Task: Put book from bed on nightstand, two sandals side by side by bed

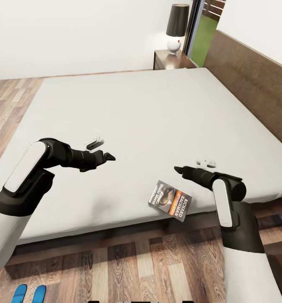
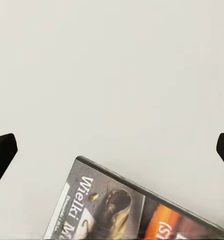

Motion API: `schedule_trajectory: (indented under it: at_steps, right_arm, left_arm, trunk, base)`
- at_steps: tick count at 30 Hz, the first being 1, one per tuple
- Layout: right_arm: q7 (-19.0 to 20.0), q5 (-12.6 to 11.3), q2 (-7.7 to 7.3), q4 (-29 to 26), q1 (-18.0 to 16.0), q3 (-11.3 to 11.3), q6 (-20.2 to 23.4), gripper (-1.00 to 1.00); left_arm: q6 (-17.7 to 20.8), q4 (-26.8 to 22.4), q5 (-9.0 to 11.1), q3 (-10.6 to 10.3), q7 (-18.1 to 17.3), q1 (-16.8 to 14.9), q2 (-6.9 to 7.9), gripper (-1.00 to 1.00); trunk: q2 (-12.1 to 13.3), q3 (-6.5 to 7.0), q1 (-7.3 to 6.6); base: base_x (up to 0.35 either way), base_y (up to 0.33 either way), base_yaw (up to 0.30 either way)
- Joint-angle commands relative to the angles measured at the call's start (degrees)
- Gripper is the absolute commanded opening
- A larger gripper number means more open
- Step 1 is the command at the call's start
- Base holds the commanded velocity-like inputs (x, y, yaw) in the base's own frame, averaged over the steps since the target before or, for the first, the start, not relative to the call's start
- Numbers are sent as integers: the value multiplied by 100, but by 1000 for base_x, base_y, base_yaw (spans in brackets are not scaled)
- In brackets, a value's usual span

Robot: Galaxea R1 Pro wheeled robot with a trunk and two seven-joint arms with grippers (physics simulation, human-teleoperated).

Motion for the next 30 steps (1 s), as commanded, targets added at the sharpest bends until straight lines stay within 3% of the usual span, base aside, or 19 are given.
schedule_trajectory:
  at_steps: [1, 5, 6, 7, 13, 17, 18, 26, 27, 30]
  right_arm:
    - [126, -139, -10, -25, 46, -112, 106, 100]
    - [562, -431, -108, -64, 281, -374, 106, 100]
    - [1190, -759, -274, -87, 673, -579, 106, 100]
    - [1190, -759, -274, -87, 673, -579, 106, 100]
    - [2151, -1031, -399, -100, 979, -684, 106, 100]
    - [2382, -1081, -422, -102, 1046, -740, 106, 100]
    - [2508, -1111, -432, -103, 1115, -918, 106, 100]
    - [2647, -1167, -433, -104, 1422, -1148, 106, 100]
    - [2728, -1209, -432, -104, 1581, -1213, 106, 100]
    - [2763, -1299, -426, -104, 1642, -1273, 106, 100]
  left_arm:
    - [24, -4, 44, 2, 53, 54, 5, 100]
    - [25, -6, 40, 51, 58, 181, 8, 100]
    - [32, -8, 36, 163, 22, 241, 32, 100]
    - [32, -8, 36, 163, 22, 241, 32, 100]
    - [34, -8, 34, 462, -265, 293, 41, 100]
    - [31, -8, 34, 518, -382, 298, 16, 100]
    - [28, -8, 34, 546, -428, 301, 7, 100]
    - [8, -8, 5, 573, -457, 326, 1, 100]
    - [-41, -9, -4, 557, -476, 385, -10, 100]
    - [-57, -9, -7, 550, -482, 511, -12, 100]
  trunk:
    - [-2, 5, 0]
    - [-2, 39, 0]
    - [-2, 48, 0]
    - [-2, 57, 0]
    - [-2, 111, 0]
    - [-2, 148, 0]
    - [-2, 157, 0]
    - [-2, 230, 0]
    - [-2, 240, 0]
    - [-2, 267, 0]
  base:
    - [0, 0, 0]
    - [0, 0, 0]
    - [0, 0, 0]
    - [0, 0, 0]
    - [0, 0, 0]
    - [0, 0, 0]
    - [0, 0, 0]
    - [0, 0, 0]
    - [0, 0, 0]
    - [0, 0, 0]
